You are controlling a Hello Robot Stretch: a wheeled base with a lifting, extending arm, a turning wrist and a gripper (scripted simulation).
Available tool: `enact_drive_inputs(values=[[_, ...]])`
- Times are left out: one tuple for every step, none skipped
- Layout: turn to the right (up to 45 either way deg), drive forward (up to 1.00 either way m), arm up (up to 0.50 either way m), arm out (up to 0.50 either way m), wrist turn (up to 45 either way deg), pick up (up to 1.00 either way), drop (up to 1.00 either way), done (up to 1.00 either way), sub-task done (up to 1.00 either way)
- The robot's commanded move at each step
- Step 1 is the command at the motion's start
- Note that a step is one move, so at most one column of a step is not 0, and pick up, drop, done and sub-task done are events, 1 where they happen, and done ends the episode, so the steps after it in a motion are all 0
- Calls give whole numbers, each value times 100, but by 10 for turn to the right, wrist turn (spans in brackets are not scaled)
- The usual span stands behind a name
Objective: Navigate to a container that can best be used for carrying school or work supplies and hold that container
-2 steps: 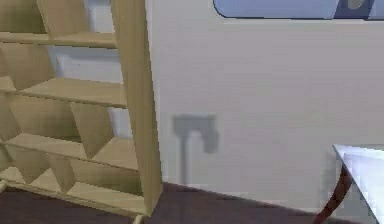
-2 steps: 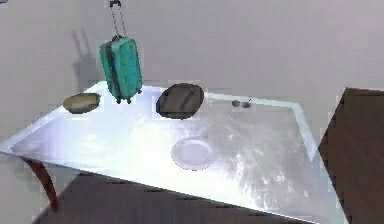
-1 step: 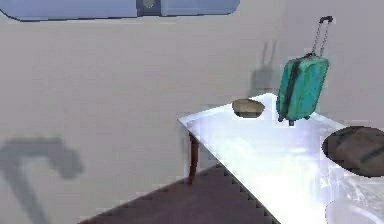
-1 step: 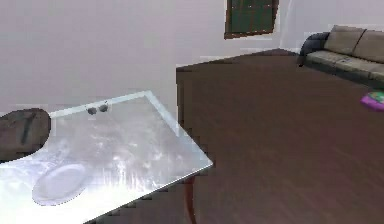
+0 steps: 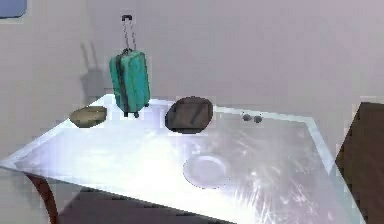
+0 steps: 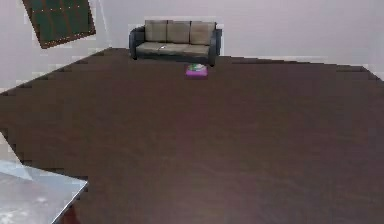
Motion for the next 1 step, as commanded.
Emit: enact_drive_inputs(values=[[450,0,0,0,0,0,0,0,0]])
